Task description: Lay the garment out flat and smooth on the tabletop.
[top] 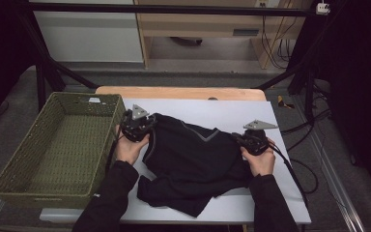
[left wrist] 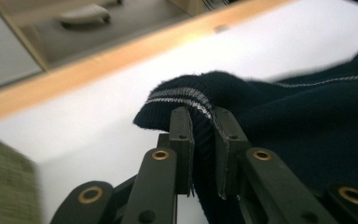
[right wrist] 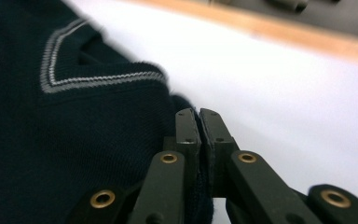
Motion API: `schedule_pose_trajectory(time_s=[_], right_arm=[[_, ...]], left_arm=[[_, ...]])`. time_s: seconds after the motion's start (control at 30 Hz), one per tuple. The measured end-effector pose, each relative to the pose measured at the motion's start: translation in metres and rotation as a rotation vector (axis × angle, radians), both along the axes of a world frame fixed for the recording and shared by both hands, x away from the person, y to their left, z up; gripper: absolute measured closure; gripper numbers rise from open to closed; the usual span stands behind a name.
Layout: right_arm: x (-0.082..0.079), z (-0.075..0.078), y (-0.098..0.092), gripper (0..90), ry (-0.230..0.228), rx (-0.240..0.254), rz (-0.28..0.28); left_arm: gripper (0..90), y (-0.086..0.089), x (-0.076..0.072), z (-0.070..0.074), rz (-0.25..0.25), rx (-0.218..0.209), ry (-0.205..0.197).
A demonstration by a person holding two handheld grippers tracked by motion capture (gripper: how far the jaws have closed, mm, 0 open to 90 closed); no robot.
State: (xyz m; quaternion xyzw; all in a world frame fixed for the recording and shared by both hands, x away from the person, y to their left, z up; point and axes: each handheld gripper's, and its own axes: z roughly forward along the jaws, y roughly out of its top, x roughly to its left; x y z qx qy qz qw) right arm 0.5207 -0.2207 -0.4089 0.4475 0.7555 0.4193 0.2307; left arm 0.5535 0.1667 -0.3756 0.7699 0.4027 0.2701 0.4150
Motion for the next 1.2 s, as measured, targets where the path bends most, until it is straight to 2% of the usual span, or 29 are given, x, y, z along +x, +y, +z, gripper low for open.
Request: schedule_pose_trajectory(time_s=[0.07,0.2,0.23,0.27,0.3,0.33,0.37,0.4,0.43,0.47,0.57,0.63,0.8,0.9,0.97,1.03,1.1,1.2], right_arm=[[0.008,0.014,0.002,86.9,-0.052,0.026,-0.025],[0.023,0.042,0.008,86.1,-0.221,0.072,-0.078],[0.027,0.045,0.009,84.5,-0.256,0.072,-0.090],[0.031,0.047,0.011,77.5,-0.270,0.066,-0.097],[0.036,0.047,0.013,66.5,-0.244,0.064,-0.098],[0.039,0.045,0.015,62.2,-0.216,0.046,-0.113],[0.039,0.042,0.016,58.6,-0.200,0.025,-0.119],[0.037,0.039,0.017,53.8,-0.175,0.019,-0.107],[0.034,0.035,0.017,50.9,-0.159,0.018,-0.094],[0.030,0.030,0.017,46.6,-0.159,0.016,-0.082],[0.018,0.020,0.013,38.2,-0.115,0.028,-0.052],[0.009,0.015,0.009,34.1,-0.096,0.050,-0.036],[-0.015,0.010,-0.003,26.3,-0.066,0.095,0.013],[-0.027,0.009,-0.008,22.6,-0.049,0.129,0.039],[-0.034,0.008,-0.010,18.5,-0.028,0.127,0.061],[-0.039,0.006,-0.011,17.7,-0.015,0.127,0.078],[-0.044,0.004,-0.013,16.0,-0.008,0.111,0.086],[-0.050,-0.002,-0.018,14.7,0.006,0.084,0.090]], left_arm=[[79.2,0.007,0.004,0.017,0.019,-0.015,-0.039],[78.4,0.017,0.013,0.044,0.047,-0.074,-0.137],[77.0,0.018,0.016,0.046,0.060,-0.072,-0.143],[73.5,0.017,0.019,0.046,0.078,-0.062,-0.124],[67.2,0.016,0.020,0.043,0.108,-0.053,-0.107],[60.3,0.016,0.020,0.039,0.131,-0.049,-0.095],[51.6,0.016,0.018,0.035,0.136,-0.076,-0.069],[45.7,0.016,0.015,0.030,0.126,-0.110,-0.047],[44.0,0.016,0.011,0.025,0.105,-0.133,-0.038],[40.8,0.015,0.008,0.019,0.092,-0.148,-0.037],[27.6,0.010,-0.002,0.004,0.044,-0.178,0.058],[23.0,0.006,-0.010,-0.005,0.007,-0.184,0.089],[14.0,-0.003,-0.035,-0.024,-0.069,-0.160,0.139],[9.3,-0.009,-0.050,-0.032,-0.117,-0.115,0.138],[6.2,-0.010,-0.060,-0.036,-0.134,-0.090,0.141],[5.2,-0.011,-0.069,-0.040,-0.157,-0.093,0.164],[3.3,-0.010,-0.078,-0.043,-0.171,-0.077,0.176],[3.3,-0.006,-0.092,-0.049,-0.190,-0.081,0.197]])
